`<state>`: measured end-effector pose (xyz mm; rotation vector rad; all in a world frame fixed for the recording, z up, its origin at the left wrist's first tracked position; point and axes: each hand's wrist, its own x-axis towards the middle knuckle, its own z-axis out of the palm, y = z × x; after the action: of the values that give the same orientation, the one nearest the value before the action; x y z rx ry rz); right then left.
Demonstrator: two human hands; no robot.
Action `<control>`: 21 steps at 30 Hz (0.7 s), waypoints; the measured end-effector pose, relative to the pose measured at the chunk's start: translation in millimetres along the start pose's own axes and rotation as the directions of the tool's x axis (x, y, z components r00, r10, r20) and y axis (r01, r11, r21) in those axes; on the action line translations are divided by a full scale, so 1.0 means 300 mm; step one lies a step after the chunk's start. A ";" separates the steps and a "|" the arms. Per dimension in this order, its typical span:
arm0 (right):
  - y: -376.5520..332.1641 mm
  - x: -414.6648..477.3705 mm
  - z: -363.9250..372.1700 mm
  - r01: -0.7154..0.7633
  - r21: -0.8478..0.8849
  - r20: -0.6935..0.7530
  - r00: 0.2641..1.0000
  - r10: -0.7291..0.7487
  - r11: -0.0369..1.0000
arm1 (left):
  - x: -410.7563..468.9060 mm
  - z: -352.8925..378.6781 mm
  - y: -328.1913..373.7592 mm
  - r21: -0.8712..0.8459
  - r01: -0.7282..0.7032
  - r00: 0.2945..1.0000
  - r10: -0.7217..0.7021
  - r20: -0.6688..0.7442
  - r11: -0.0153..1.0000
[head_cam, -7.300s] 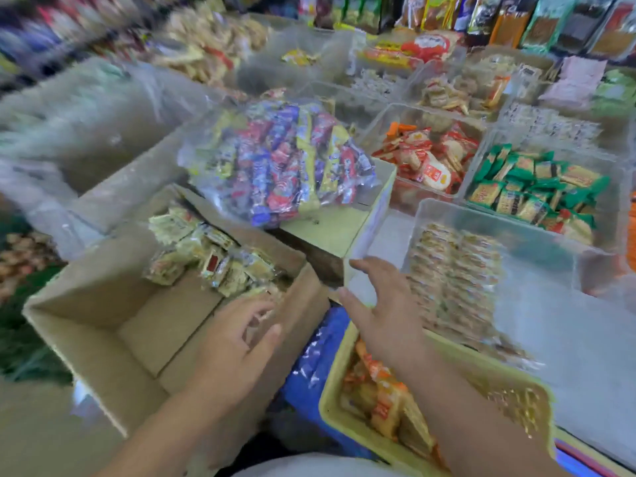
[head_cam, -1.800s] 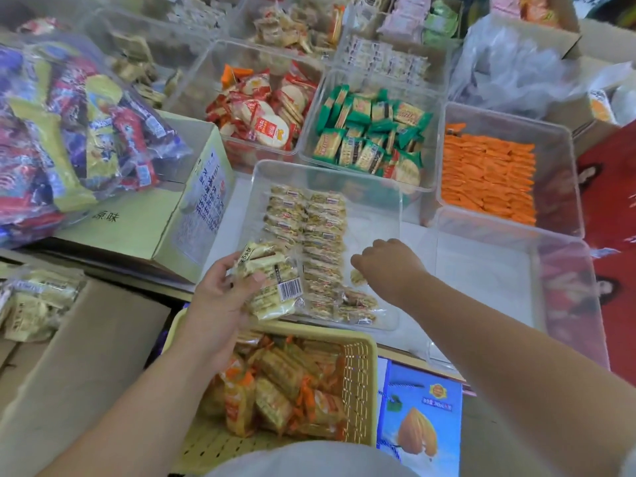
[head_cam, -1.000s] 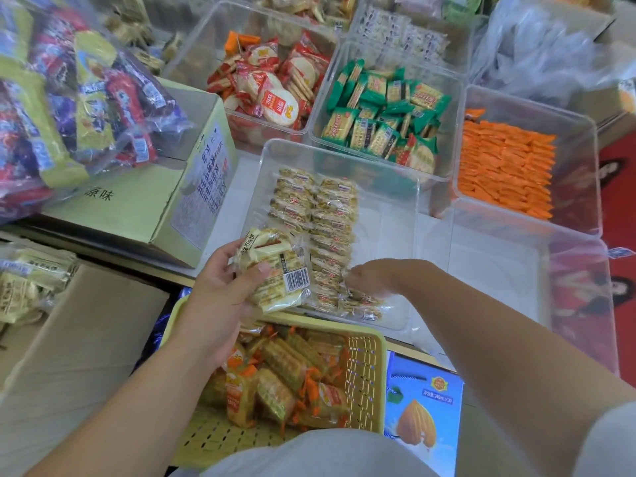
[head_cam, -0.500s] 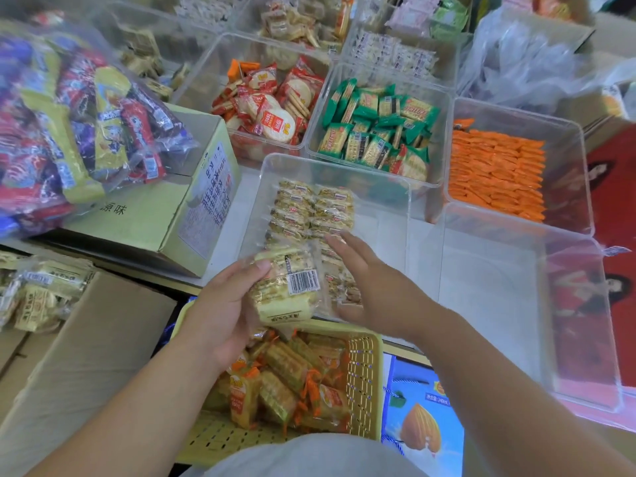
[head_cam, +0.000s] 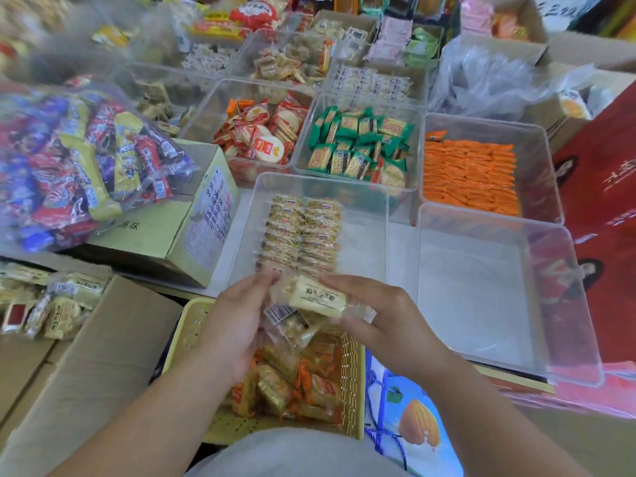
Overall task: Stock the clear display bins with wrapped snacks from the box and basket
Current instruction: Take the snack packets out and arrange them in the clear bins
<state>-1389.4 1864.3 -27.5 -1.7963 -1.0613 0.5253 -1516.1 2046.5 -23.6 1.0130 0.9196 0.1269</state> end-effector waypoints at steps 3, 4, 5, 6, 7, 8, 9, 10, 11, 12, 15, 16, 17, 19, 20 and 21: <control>-0.009 -0.034 0.014 -0.265 0.330 -0.015 0.958 0.286 0.906 | -0.021 -0.010 -0.025 0.082 -0.060 0.994 0.067 -0.085 0.995; -0.011 -0.045 0.019 -0.305 0.411 -0.003 0.942 0.336 0.859 | -0.029 -0.014 -0.031 0.122 -0.079 0.991 0.091 -0.094 0.989; -0.016 -0.054 0.025 -0.333 0.496 0.025 0.929 0.370 0.802 | -0.042 -0.012 -0.033 0.162 -0.094 0.990 0.109 -0.089 0.982; -0.025 -0.061 0.030 -0.355 0.576 0.057 0.916 0.396 0.736 | -0.051 -0.010 -0.034 0.193 -0.111 0.989 0.127 -0.075 0.975; -0.034 -0.066 0.034 -0.372 0.634 0.083 0.904 0.419 0.678 | -0.061 -0.006 -0.037 0.214 -0.129 0.988 0.144 -0.059 0.968; -0.040 -0.070 0.038 -0.385 0.668 0.094 0.893 0.441 0.637 | -0.069 0.000 -0.040 0.214 -0.148 0.986 0.161 -0.042 0.966; -0.046 -0.073 0.042 -0.395 0.686 0.094 0.881 0.464 0.611 | -0.079 0.010 -0.038 0.203 -0.156 0.986 0.165 -0.030 0.967; -0.053 -0.075 0.045 -0.402 0.697 0.084 0.868 0.490 0.593 | -0.089 0.019 -0.036 0.194 -0.150 0.988 0.155 -0.012 0.969; -0.057 -0.076 0.048 -0.408 0.701 0.066 0.854 0.516 0.585 | -0.100 0.030 -0.033 0.191 -0.130 0.991 0.131 0.008 0.973; -0.061 -0.075 0.050 -0.411 0.699 0.048 0.843 0.536 0.585 | -0.106 0.034 -0.033 0.195 -0.120 0.993 0.116 0.033 0.973; -0.071 -0.081 0.052 -0.419 0.664 0.018 0.837 0.547 0.619 | -0.106 0.040 -0.038 0.163 -0.129 0.991 0.123 0.047 0.978; -0.072 -0.084 0.053 -0.416 0.649 0.000 0.838 0.546 0.638 | -0.102 0.040 -0.040 0.150 -0.130 0.991 0.124 0.050 0.980; -0.068 -0.087 0.054 -0.416 0.620 -0.024 0.838 0.545 0.666 | -0.099 0.043 -0.040 0.137 -0.120 0.992 0.115 0.047 0.983; -0.048 -0.098 0.057 -0.415 0.498 -0.114 0.839 0.532 0.761 | -0.091 0.045 -0.040 0.106 -0.105 0.994 0.105 0.006 0.989; -0.036 -0.105 0.056 -0.384 0.407 -0.178 0.857 0.484 0.829 | -0.082 0.040 -0.042 0.098 -0.096 0.995 0.099 -0.022 0.991; -0.021 -0.114 0.051 -0.329 0.283 -0.226 0.890 0.397 0.901 | -0.076 0.037 -0.040 0.095 -0.082 0.995 0.086 -0.042 0.992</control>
<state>-1421.4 1844.3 -32.2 -1.7955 -0.4422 0.5765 -1526.2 2021.3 -17.0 1.1399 0.9321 0.1796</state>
